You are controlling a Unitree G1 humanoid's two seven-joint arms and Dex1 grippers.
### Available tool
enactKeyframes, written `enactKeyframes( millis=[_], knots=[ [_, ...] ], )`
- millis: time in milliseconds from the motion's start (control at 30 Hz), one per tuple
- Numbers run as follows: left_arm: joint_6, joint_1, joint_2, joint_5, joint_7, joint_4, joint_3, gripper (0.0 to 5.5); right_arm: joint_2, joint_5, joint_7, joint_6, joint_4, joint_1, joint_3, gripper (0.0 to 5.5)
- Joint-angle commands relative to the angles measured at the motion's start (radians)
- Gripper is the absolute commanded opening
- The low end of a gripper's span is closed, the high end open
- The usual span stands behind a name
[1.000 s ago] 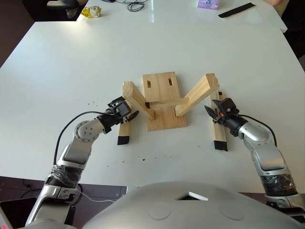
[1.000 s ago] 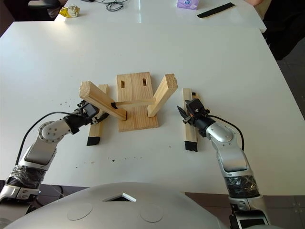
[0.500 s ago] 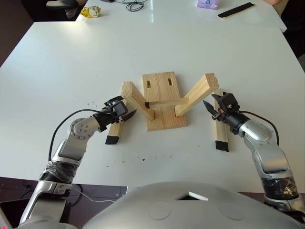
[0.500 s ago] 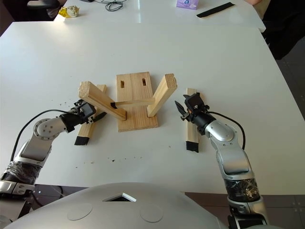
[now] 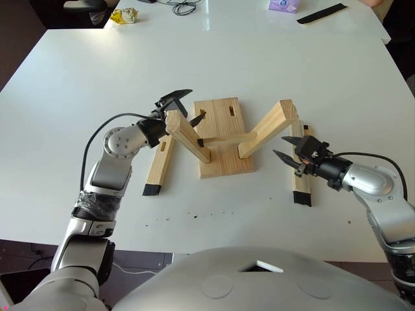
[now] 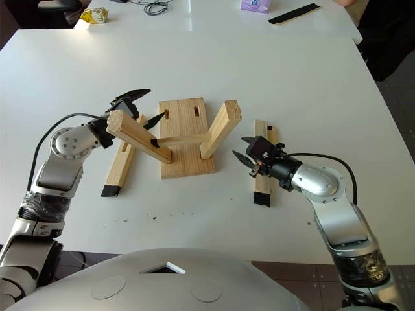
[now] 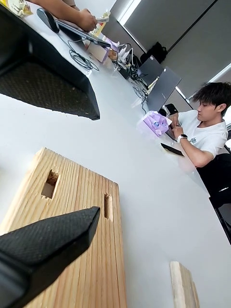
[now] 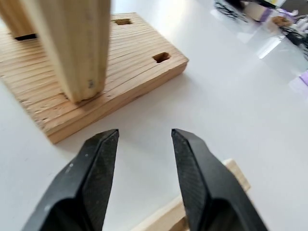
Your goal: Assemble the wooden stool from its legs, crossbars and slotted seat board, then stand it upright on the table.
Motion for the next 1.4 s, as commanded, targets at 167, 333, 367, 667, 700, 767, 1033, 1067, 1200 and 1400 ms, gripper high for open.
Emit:
enactKeyframes(
  millis=[167, 333, 367, 667, 700, 767, 1033, 1067, 1200, 1400],
  knots=[
    [-0.126, 0.034, -0.036, 0.09, 0.022, 0.142, -0.075, 3.37, -0.011, 0.164, 0.096, 0.133, -0.115, -0.083, 0.033, 2.03],
    [-0.143, 0.036, -0.08, 0.11, 0.043, 0.159, -0.106, 3.37, 0.06, 0.159, 0.041, 0.182, -0.098, -0.158, 0.129, 2.03],
    [-0.147, 0.036, -0.087, 0.114, 0.045, 0.161, -0.113, 3.37, 0.073, 0.153, 0.027, 0.189, -0.099, -0.165, 0.148, 2.03],
    [-0.165, 0.041, -0.112, 0.123, 0.037, 0.189, -0.14, 3.37, 0.043, 0.126, 0.001, 0.167, -0.033, -0.141, 0.159, 2.03],
    [-0.165, 0.041, -0.112, 0.123, 0.036, 0.19, -0.141, 3.37, 0.02, 0.119, 0.019, 0.15, -0.008, -0.137, 0.157, 2.03],
    [-0.166, 0.036, -0.112, 0.125, 0.034, 0.196, -0.143, 3.37, -0.018, 0.119, 0.061, 0.127, 0.045, -0.133, 0.155, 2.03],
    [-0.166, 0.034, -0.101, 0.132, 0.024, 0.201, -0.146, 3.37, 0.035, 0.083, 0.046, 0.057, 0.191, -0.22, 0.15, 2.03],
    [-0.168, 0.034, -0.098, 0.133, 0.019, 0.204, -0.148, 3.37, 0.05, 0.086, 0.028, 0.064, 0.193, -0.229, 0.136, 2.03],
    [-0.17, 0.032, -0.098, 0.137, 0.014, 0.213, -0.153, 3.37, 0.11, 0.087, -0.037, 0.103, 0.201, -0.266, 0.111, 2.03],
    [-0.155, 0.029, -0.114, 0.139, 0.019, 0.209, -0.159, 3.37, 0.186, 0.04, -0.142, 0.125, 0.265, -0.327, 0.102, 2.03]
  ],
)
